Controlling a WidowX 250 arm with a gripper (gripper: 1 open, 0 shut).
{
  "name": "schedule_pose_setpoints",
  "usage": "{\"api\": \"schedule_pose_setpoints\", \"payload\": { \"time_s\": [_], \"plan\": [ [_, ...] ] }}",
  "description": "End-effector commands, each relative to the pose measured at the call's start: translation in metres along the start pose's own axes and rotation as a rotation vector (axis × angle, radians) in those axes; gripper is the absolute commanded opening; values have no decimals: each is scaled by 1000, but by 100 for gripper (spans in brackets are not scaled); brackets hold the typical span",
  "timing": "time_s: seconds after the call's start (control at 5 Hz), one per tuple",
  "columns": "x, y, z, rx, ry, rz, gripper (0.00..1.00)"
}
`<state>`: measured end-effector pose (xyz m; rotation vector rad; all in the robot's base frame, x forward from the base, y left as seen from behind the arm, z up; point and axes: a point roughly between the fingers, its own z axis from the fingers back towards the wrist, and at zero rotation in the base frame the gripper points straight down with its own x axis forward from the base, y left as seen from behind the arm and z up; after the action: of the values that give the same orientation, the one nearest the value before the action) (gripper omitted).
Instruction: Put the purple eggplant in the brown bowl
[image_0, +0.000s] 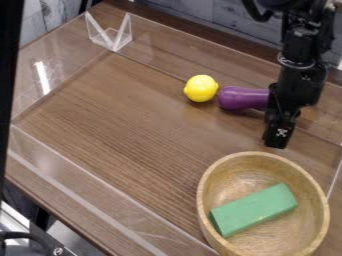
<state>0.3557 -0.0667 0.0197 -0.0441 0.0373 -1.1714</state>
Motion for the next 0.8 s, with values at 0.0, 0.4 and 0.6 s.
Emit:
{"api": "schedule_pose_setpoints", "payload": {
  "time_s": [0.0, 0.4, 0.6],
  "plan": [
    [-41, 36, -7, 20, -6, 90, 100],
    [-59, 39, -4, 11, 3, 104, 100],
    [-62, 39, -5, 9, 2, 112, 100]
  ]
}}
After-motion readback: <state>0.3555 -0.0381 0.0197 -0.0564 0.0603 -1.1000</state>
